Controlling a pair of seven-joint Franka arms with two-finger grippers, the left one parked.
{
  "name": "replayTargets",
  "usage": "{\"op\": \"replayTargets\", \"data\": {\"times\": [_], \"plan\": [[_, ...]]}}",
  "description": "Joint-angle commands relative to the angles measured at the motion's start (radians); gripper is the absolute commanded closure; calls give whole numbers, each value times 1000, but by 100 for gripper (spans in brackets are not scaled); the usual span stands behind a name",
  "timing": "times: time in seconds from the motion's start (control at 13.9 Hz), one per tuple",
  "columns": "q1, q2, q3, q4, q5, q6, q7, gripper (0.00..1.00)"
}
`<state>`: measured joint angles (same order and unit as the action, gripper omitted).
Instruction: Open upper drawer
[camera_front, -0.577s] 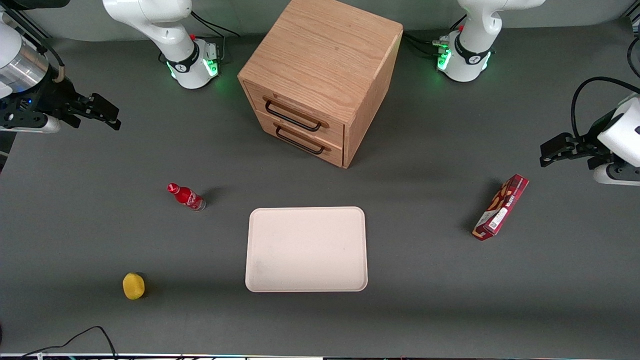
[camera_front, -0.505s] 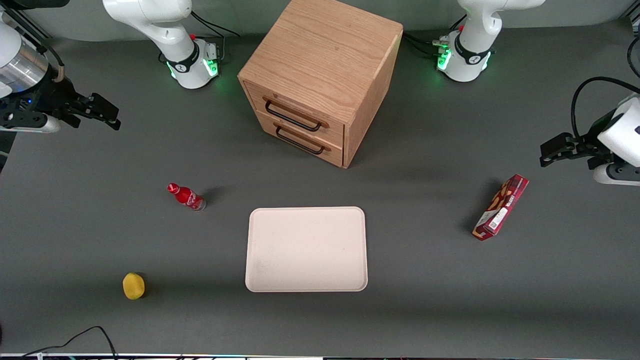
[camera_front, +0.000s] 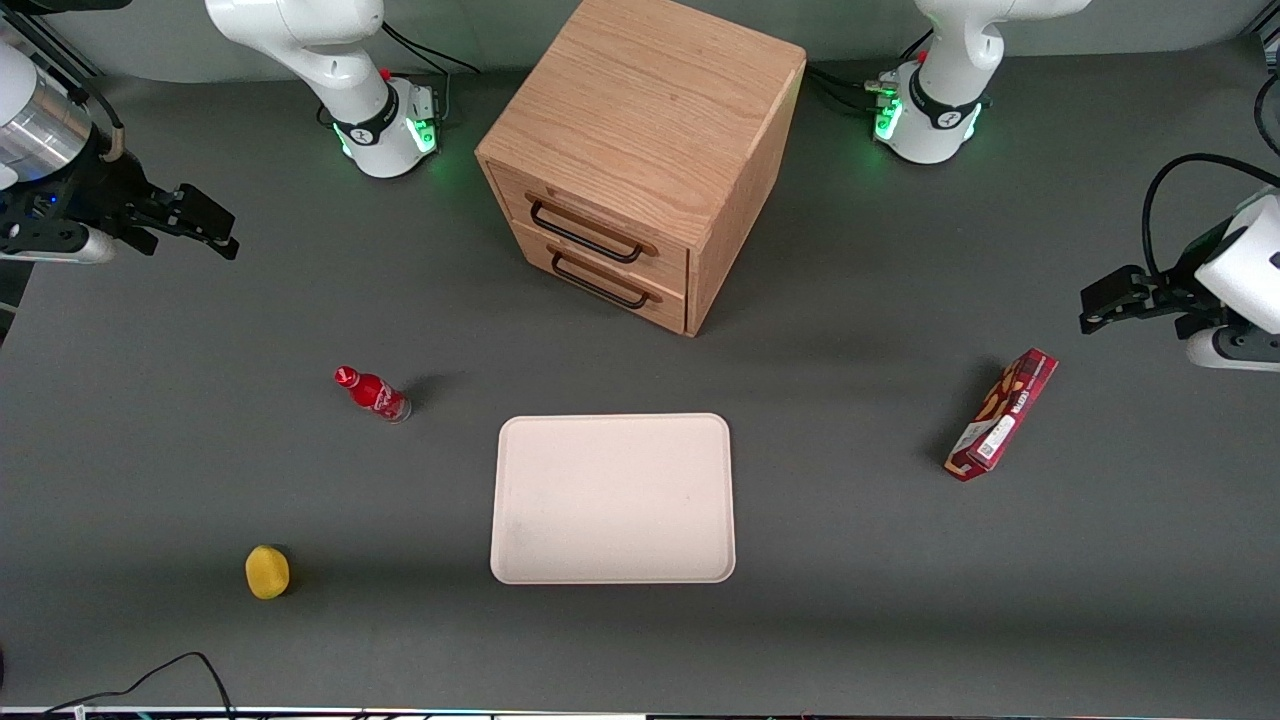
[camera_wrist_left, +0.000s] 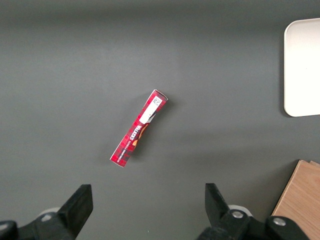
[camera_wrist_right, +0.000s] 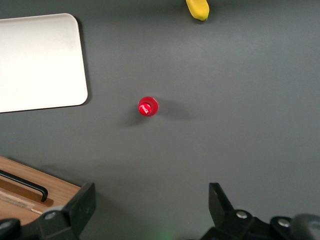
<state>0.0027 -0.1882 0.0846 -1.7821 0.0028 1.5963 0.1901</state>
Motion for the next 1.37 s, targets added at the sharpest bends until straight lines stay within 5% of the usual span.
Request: {"op": "replayTargets", "data": {"times": [0.0,0.58,0.87,1.3], "plan": [[35,13,12,62,5,-73,15,0],[40,114,300,165,198,-88,-32,0],[42,210,333,181,328,-70,-336,0],[42,375,395,168,398,-6,-561,0]]}}
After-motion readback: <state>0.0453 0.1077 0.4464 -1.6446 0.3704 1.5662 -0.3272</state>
